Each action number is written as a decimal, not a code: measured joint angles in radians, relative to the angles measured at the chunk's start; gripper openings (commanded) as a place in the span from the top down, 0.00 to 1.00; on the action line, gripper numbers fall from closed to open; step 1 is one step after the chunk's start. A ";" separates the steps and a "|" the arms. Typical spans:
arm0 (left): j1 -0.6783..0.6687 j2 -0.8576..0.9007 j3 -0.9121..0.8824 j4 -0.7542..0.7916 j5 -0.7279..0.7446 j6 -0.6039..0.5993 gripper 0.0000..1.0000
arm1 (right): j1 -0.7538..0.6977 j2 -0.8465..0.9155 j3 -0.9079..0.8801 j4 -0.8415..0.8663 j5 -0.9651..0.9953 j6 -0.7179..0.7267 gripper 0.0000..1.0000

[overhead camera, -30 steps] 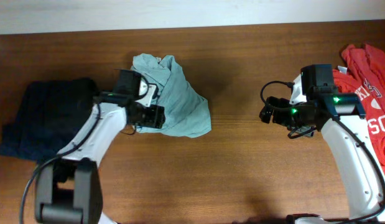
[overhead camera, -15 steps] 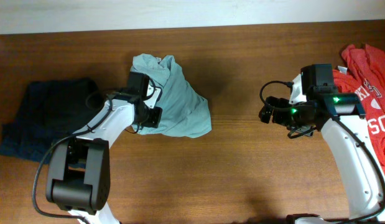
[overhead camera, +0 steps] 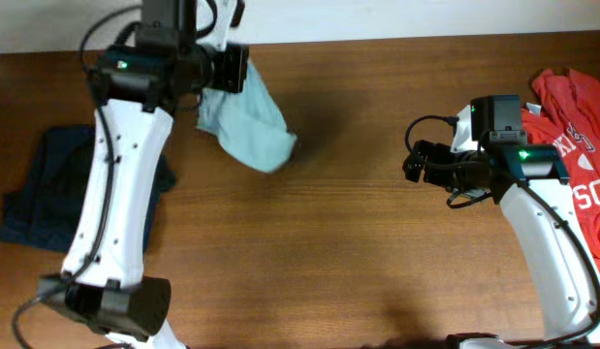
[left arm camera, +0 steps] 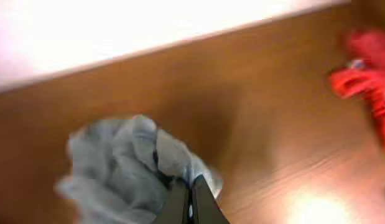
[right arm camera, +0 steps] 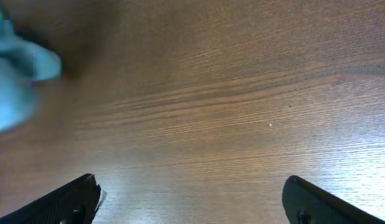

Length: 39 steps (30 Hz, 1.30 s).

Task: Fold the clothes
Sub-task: 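Lift the light-blue shirt with the left gripper and shake it out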

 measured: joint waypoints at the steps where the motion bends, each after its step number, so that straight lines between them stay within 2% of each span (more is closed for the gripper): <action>1: -0.012 -0.003 0.037 -0.003 0.006 -0.010 1.00 | 0.000 0.000 0.000 0.000 0.000 0.000 0.02; 8: -0.137 -0.006 0.259 -0.002 -0.005 -0.028 1.00 | 0.000 0.001 0.000 -0.001 0.019 0.000 0.02; 16: -0.180 -0.006 0.401 0.134 -0.073 -0.031 1.00 | 0.000 0.001 0.000 -0.004 0.020 -0.001 0.02; 25: -0.179 -0.034 0.462 -0.039 -0.460 -0.015 1.00 | 0.000 0.001 0.000 -0.017 0.023 -0.001 0.02; 29: -0.179 -0.084 0.466 -0.045 -0.552 -0.003 1.00 | 0.000 0.001 0.000 -0.017 0.023 0.000 0.02; 34: -0.180 -0.115 0.480 -0.029 -0.564 0.000 1.00 | 0.000 0.001 0.000 -0.017 0.023 0.000 0.02; 39: -0.207 -0.093 0.482 -0.030 -0.486 -0.001 1.00 | 0.000 0.001 0.000 -0.022 0.033 0.000 0.02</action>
